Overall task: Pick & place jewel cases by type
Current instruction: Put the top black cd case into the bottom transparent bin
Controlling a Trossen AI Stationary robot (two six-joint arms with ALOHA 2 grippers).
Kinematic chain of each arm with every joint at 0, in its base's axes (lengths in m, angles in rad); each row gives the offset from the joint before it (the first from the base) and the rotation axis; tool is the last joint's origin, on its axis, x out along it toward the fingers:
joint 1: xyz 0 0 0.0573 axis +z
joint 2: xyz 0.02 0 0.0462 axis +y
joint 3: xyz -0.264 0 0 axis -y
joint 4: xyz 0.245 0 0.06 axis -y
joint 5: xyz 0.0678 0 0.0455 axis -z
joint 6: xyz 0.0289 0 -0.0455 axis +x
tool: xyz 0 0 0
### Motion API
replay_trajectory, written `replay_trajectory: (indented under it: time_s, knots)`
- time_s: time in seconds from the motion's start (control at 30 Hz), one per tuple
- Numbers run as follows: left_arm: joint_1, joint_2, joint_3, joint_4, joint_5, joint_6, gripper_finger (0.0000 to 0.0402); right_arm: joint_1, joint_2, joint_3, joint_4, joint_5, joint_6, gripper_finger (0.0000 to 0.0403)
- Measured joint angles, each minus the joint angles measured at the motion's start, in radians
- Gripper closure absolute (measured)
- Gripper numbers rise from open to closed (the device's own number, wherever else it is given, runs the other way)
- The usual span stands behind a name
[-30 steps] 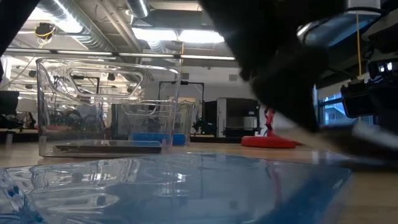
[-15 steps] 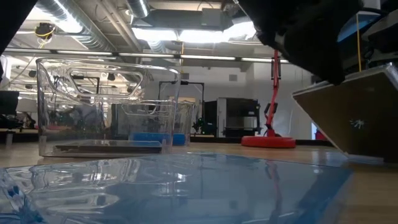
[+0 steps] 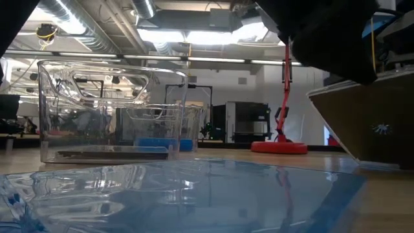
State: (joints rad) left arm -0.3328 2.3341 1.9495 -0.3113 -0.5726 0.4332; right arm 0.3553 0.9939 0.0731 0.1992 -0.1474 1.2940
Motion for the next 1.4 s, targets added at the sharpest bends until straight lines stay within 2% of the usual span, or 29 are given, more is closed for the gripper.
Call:
replay_trajectory:
  time_s: [0.23,0.33,0.43,0.73,1.03,1.4]
  knots:
    - [0.011,0.001,-0.001,-0.004,0.104,0.258,0.013,0.0,0.0,0.001,0.003,0.0,0.006,0.0191]
    - [0.03,0.01,-0.006,-0.005,0.075,0.388,0.013,0.004,0.0,0.005,0.022,-0.047,0.011,0.0192]
    - [0.049,0.011,-0.006,0.003,0.04,0.502,0.013,0.001,0.001,0.004,0.024,-0.052,0.011,0.0192]
    - [0.08,0.007,-0.004,0.017,0.057,0.548,0.0138,0.002,0.0,0.004,0.02,-0.039,0.01,0.0192]
    - [0.047,0.006,-0.004,0.015,0.181,0.584,0.0236,0.001,0.0,0.004,0.015,-0.032,0.008,0.0192]
    - [0.027,0.003,-0.003,0.011,0.135,0.576,0.0343,0.0,-0.001,0.004,0.014,0.009,0.006,0.0192]
